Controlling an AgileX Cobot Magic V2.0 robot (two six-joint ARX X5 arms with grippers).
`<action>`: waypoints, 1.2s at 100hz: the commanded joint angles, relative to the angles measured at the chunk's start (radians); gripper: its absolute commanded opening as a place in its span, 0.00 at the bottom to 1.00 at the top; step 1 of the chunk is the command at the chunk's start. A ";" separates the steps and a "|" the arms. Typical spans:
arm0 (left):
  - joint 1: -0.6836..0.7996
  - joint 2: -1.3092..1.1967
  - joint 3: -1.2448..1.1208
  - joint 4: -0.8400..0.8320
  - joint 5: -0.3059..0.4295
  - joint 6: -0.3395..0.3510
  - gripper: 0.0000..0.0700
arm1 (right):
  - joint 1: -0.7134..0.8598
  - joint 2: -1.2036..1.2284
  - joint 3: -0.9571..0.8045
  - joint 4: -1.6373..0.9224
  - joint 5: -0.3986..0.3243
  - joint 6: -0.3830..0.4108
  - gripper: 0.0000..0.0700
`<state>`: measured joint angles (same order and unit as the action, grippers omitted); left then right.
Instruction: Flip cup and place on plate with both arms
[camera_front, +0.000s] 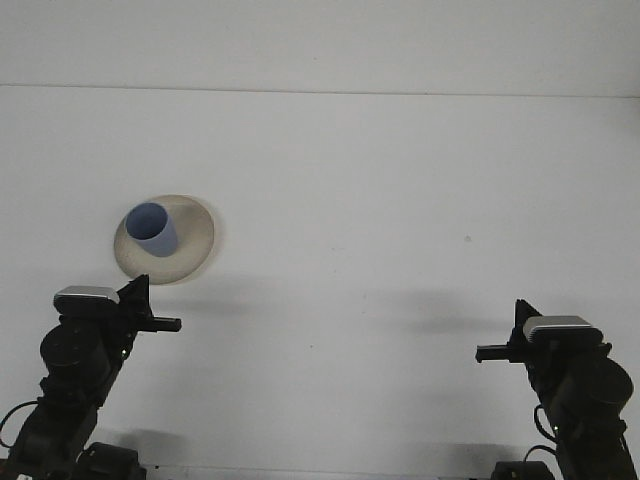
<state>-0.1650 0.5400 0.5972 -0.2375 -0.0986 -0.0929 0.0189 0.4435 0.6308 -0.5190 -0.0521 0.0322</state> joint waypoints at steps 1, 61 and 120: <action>-0.003 0.002 0.011 0.013 0.002 -0.002 0.02 | 0.000 0.001 0.003 0.010 0.000 -0.006 0.00; -0.003 0.001 0.011 0.060 0.002 -0.002 0.02 | 0.000 0.001 0.003 0.010 0.000 -0.007 0.00; 0.001 -0.033 -0.026 0.119 0.001 0.023 0.02 | 0.000 0.001 0.003 0.010 0.000 -0.007 0.00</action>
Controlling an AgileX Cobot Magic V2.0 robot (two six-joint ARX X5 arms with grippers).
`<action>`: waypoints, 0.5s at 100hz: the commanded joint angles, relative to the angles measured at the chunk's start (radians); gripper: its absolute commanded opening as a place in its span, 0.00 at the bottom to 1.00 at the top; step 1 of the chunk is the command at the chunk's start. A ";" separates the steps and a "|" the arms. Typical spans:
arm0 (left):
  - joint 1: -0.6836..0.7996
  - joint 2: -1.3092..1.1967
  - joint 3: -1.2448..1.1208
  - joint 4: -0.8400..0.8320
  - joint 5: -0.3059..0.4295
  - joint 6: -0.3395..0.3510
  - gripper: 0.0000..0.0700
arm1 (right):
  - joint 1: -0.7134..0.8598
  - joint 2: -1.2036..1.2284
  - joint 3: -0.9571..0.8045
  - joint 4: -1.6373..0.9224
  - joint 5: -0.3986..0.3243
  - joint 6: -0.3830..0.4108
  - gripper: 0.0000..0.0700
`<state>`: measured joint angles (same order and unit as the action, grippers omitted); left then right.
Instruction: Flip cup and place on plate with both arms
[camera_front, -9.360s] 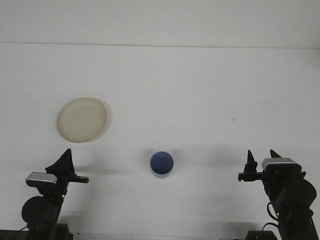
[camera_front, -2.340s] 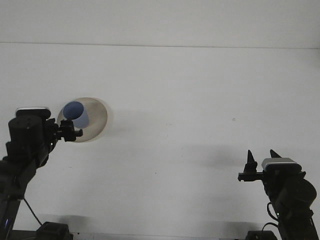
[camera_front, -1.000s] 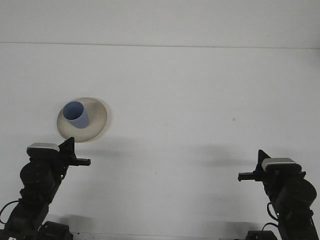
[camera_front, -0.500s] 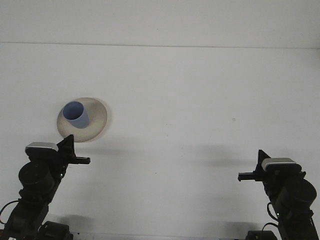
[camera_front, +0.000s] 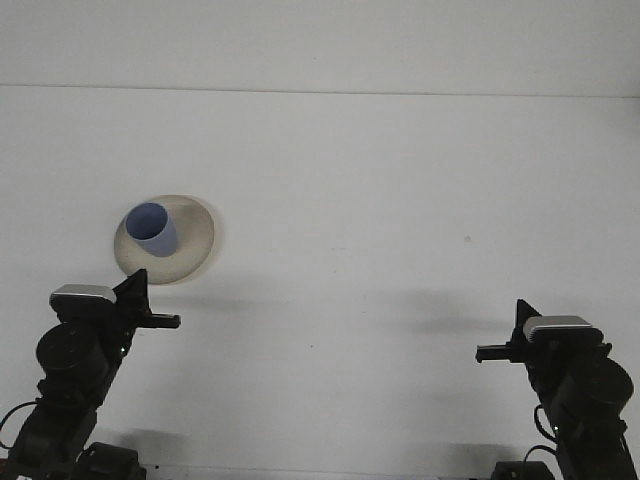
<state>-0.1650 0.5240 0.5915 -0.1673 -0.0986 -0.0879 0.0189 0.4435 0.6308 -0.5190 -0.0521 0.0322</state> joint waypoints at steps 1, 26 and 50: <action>0.001 -0.019 -0.024 0.053 0.001 0.018 0.02 | 0.000 0.001 0.003 0.010 0.000 -0.007 0.00; 0.026 -0.169 -0.272 0.303 0.001 0.050 0.02 | 0.000 0.001 0.003 0.010 0.000 -0.007 0.00; 0.081 -0.341 -0.439 0.299 0.002 0.050 0.02 | 0.000 0.001 0.003 0.010 0.000 -0.007 0.00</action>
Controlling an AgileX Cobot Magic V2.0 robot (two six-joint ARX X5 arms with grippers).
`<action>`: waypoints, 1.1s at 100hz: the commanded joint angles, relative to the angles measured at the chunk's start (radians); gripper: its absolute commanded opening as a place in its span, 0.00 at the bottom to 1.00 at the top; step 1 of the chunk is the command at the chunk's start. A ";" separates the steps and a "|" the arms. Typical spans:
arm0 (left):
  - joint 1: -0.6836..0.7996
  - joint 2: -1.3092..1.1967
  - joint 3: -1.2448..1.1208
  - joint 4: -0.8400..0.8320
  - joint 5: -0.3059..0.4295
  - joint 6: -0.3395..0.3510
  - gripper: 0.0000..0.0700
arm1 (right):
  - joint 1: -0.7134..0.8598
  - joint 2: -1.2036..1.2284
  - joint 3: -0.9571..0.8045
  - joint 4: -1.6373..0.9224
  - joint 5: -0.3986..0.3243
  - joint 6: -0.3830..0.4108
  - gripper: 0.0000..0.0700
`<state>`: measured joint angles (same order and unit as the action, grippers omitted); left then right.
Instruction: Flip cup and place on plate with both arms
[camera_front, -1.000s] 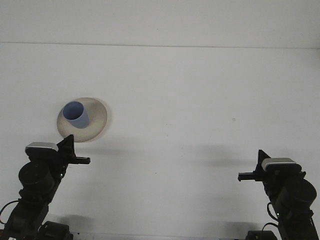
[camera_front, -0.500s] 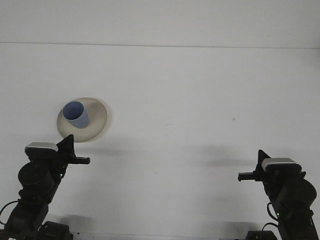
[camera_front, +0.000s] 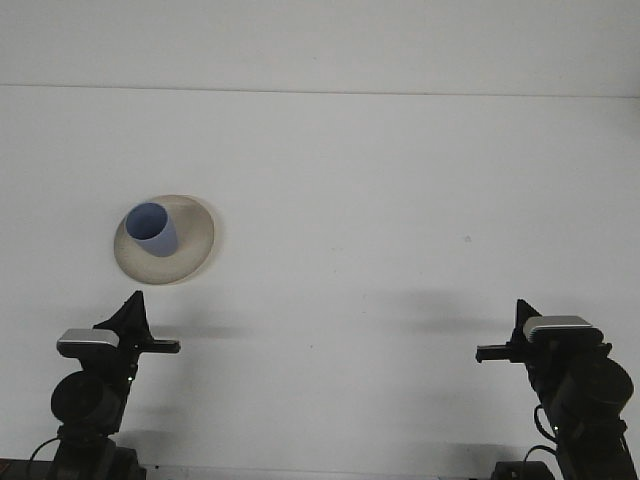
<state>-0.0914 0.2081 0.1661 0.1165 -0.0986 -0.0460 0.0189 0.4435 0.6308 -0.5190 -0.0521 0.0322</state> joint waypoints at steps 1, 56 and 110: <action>0.009 -0.031 -0.018 0.015 0.002 0.008 0.02 | 0.000 0.001 0.003 0.010 0.000 -0.007 0.00; 0.047 -0.205 -0.152 0.039 0.058 0.009 0.02 | 0.000 0.001 0.003 0.010 0.000 -0.007 0.00; 0.047 -0.205 -0.152 0.039 0.076 0.008 0.02 | 0.000 0.001 0.003 0.010 0.000 -0.007 0.00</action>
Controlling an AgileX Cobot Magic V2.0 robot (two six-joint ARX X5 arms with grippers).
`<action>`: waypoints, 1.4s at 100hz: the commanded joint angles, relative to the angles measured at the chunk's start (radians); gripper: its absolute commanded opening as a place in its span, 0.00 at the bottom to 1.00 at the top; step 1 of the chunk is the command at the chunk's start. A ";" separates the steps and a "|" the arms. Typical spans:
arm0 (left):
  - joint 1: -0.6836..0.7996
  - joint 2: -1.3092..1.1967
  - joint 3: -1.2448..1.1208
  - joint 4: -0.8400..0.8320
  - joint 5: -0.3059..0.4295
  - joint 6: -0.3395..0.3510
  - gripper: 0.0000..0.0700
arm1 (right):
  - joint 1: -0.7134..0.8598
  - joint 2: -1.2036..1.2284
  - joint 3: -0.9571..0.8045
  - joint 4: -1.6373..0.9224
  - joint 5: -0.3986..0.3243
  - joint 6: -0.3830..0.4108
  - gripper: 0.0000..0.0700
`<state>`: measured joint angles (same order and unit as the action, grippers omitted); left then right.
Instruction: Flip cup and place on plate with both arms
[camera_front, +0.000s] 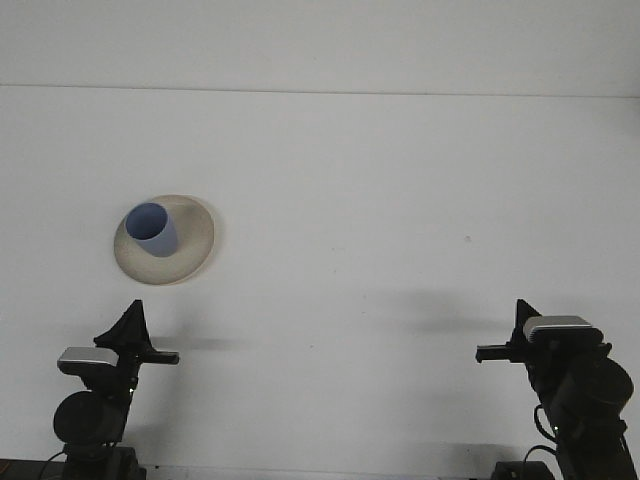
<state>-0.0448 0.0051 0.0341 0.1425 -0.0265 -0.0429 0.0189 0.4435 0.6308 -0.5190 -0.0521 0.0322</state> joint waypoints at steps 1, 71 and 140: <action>0.001 -0.002 -0.020 0.013 0.004 0.005 0.02 | 0.000 0.001 0.003 0.010 0.000 -0.007 0.00; 0.001 -0.002 -0.020 0.013 0.004 0.005 0.02 | 0.000 -0.025 0.002 0.010 0.000 -0.007 0.00; 0.001 -0.002 -0.020 0.013 0.004 0.005 0.02 | -0.041 -0.442 -0.426 0.419 0.000 -0.007 0.00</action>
<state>-0.0448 0.0051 0.0341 0.1421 -0.0261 -0.0429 -0.0204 0.0032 0.2287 -0.1558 -0.0521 0.0319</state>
